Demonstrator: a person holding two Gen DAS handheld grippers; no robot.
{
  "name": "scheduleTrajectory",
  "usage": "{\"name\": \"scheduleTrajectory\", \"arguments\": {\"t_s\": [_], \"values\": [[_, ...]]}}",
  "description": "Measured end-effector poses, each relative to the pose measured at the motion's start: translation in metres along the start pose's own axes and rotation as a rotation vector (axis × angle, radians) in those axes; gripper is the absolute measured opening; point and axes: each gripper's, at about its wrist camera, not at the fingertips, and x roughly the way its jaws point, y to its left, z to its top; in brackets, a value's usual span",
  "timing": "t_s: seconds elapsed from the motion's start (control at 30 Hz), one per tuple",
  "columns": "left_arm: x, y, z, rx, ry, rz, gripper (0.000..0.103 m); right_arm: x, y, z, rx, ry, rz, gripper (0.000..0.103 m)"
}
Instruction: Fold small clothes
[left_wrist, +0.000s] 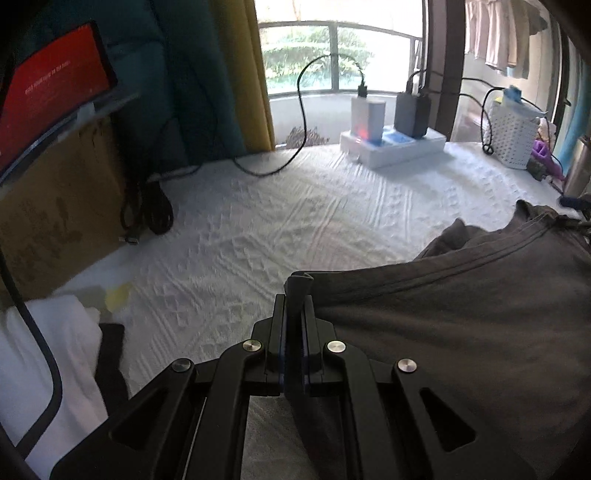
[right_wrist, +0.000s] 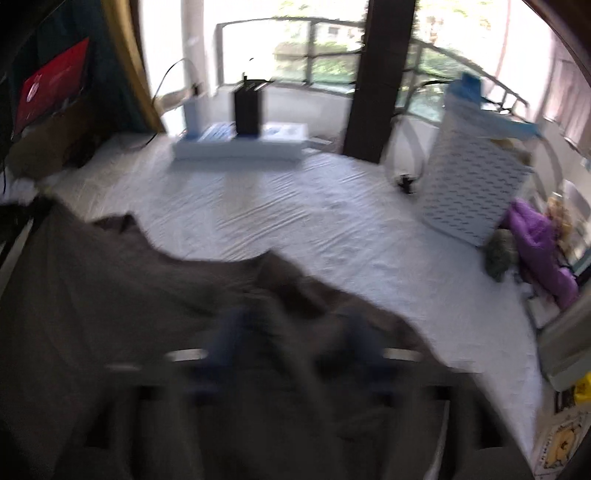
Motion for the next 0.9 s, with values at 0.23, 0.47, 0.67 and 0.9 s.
{"name": "scheduleTrajectory", "arguments": {"t_s": [0.23, 0.47, 0.67, 0.9], "values": [[0.0, 0.002, 0.0, -0.018, 0.012, -0.002, 0.005, -0.058, -0.047, -0.026, 0.074, -0.055, -0.077, 0.081], [-0.012, 0.0, -0.006, -0.021, 0.024, 0.008, 0.006, -0.073, -0.068, -0.072, 0.101, -0.005, -0.064, 0.074], [-0.024, -0.002, -0.01, -0.024, 0.029, 0.029, 0.007, -0.057, -0.053, -0.086, 0.014, 0.05, -0.109, 0.059], [-0.039, 0.014, -0.021, -0.095, 0.026, 0.063, 0.026, -0.053, -0.008, -0.085, -0.135, 0.053, -0.104, 0.056]]}}
